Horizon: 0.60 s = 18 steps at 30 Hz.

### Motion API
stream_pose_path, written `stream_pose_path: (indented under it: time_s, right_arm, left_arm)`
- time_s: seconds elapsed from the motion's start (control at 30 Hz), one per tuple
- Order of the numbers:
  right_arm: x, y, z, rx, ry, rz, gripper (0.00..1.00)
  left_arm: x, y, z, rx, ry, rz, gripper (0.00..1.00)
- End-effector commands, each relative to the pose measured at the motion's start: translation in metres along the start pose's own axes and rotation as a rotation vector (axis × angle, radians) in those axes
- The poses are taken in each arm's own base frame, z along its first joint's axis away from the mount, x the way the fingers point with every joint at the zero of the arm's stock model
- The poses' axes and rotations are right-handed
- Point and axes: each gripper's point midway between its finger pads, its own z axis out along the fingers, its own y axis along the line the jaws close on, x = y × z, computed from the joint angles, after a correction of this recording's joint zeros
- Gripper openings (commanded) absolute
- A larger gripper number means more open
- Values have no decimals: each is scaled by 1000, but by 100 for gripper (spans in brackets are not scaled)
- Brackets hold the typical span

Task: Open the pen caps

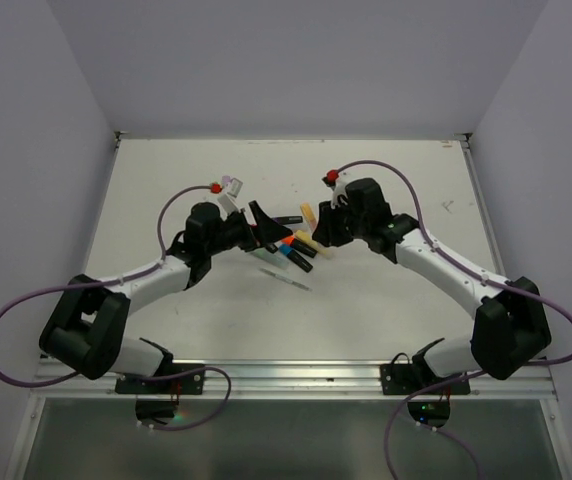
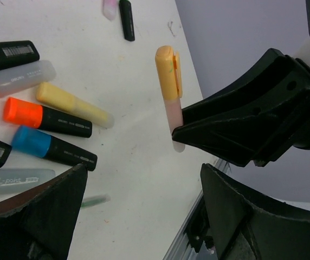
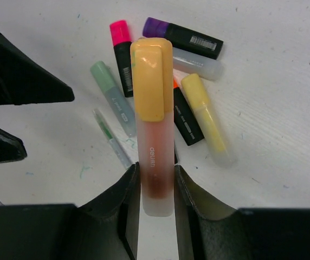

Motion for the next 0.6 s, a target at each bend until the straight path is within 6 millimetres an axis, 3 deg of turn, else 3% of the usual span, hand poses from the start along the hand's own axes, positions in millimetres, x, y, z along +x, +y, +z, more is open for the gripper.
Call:
stream_pose_path:
  time_s: [0.0,0.4,0.57]
  right_arm:
    - [-9,18,0,-59,-30,12,0]
    - [-8,57,6,-148,-24,-2,0]
    - [-10,64,4,-157,-32,-8,0]
  left_arm:
    - [-17,-31,10,101,-43,14,87]
    - [-35,-44,32,125,-64,31,82]
    - [-46,-49,37,119,-76,55,74]
